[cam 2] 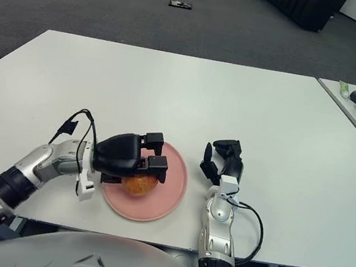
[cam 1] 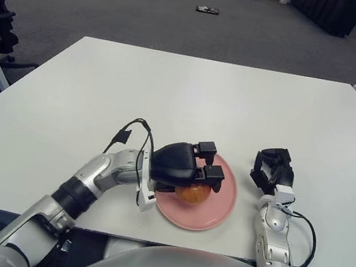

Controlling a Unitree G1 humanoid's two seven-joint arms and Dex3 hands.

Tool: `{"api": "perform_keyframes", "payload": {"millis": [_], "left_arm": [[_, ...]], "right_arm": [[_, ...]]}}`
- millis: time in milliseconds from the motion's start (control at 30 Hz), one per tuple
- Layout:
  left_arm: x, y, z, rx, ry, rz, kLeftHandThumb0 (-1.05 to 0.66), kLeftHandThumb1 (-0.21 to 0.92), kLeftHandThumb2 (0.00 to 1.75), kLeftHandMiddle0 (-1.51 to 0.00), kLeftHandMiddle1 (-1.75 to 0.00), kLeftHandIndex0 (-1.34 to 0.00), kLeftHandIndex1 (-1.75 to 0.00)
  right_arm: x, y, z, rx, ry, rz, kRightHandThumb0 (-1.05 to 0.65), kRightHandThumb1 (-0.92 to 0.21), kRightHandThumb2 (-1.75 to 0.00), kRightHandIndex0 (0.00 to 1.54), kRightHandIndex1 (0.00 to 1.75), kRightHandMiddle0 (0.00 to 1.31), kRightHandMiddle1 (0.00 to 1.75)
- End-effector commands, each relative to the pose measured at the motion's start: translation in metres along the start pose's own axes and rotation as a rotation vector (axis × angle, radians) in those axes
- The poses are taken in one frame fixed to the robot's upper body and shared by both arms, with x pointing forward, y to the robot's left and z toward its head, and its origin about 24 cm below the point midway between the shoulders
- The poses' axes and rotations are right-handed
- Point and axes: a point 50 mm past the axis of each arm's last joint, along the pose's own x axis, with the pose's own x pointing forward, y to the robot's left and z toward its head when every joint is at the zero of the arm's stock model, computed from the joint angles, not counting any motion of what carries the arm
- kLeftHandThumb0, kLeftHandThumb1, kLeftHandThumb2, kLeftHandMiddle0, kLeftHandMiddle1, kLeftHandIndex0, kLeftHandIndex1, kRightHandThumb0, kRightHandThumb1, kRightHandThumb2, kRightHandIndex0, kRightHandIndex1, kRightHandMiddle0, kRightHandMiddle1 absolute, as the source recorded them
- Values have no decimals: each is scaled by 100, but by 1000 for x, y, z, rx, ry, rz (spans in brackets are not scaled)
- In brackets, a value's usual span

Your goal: Put the apple into the plate.

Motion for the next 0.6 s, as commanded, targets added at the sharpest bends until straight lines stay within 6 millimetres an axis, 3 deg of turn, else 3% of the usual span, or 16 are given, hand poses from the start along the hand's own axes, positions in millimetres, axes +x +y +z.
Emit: {"api": "perform_keyframes", "payload": {"millis": [0,333,467,500,533,567], "left_arm": [[6,6,-7,59,-9,10,0,5,162,-84,-171,-56,-175],[7,-4,-14,102,6,-27,0,7,160,-80,-173,-56,-175],[7,-5,-15,82,-10,-100,-1,13,153,-75,-174,-55,-169],[7,-5,-15,73,-15,-129,-14,40,119,-54,-168,-43,-171],[7,-4,-16,65,-25,-174,-18,50,106,-46,-165,-38,-172],[7,-3,-17,60,-33,-205,-40,65,100,-29,-141,-24,-145]], "right_arm": [[-4,-1,-9,-13,47,6,-38,-70,-83,57,129,32,175],[-4,-2,-10,-15,48,9,-38,-70,-84,54,128,32,175],[-5,-2,-10,-7,52,10,-38,-70,-84,53,128,33,175],[-5,-2,-10,-5,52,11,-38,-70,-84,53,128,32,175],[-5,-2,-10,-4,51,12,-38,-70,-84,53,128,32,175],[-5,-2,-10,-4,50,12,-38,-70,-84,53,128,32,175]]}}
